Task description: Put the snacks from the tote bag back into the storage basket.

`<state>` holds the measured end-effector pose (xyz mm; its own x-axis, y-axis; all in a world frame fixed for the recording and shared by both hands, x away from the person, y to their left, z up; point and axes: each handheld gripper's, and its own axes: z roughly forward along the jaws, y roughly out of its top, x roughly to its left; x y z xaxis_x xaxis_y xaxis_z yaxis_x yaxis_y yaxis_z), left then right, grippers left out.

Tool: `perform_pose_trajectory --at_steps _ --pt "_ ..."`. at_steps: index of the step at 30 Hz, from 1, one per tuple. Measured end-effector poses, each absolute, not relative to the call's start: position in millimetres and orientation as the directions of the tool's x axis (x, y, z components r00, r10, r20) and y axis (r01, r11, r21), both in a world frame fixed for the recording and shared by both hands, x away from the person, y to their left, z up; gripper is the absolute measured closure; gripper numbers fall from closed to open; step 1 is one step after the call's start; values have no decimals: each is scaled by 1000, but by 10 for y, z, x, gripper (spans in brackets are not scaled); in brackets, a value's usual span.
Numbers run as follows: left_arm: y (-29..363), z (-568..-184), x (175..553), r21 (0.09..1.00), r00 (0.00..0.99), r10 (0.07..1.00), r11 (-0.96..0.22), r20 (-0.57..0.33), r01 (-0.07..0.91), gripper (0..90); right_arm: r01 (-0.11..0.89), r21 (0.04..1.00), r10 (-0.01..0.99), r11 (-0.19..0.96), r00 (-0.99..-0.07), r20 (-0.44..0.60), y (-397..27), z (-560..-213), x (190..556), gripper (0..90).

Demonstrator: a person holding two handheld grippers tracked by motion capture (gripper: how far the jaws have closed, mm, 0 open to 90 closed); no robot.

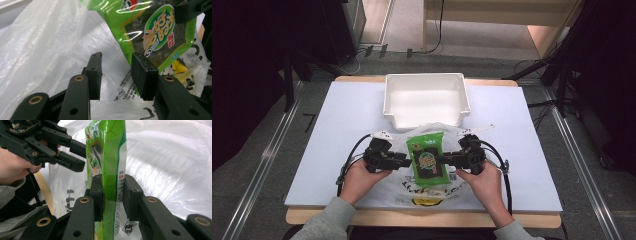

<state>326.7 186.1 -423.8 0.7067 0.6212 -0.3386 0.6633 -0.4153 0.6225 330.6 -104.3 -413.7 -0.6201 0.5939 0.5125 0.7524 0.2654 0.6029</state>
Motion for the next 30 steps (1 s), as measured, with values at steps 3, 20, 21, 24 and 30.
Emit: perform_pose_trajectory --at_steps 3,20,21,24,30 --pt "1860 -4235 3265 624 710 617 -417 -340 661 598 749 610 598 258 -620 509 -1069 -4126 3310 740" --pt "1880 -4254 3276 618 701 628 -414 -338 668 565 732 638 634 240 -616 468 -1241 -3997 3274 739" --pt "1881 -4254 3277 619 701 628 -413 -337 668 561 731 639 636 241 -616 465 -1256 -3992 3275 739" --pt "1882 -4257 3276 621 699 630 -409 -338 669 551 730 642 641 232 -612 464 -1301 -3968 3266 738" --pt "1882 -4261 3277 620 703 628 -415 -334 666 540 722 656 653 217 -607 452 -1380 -3917 3255 738"
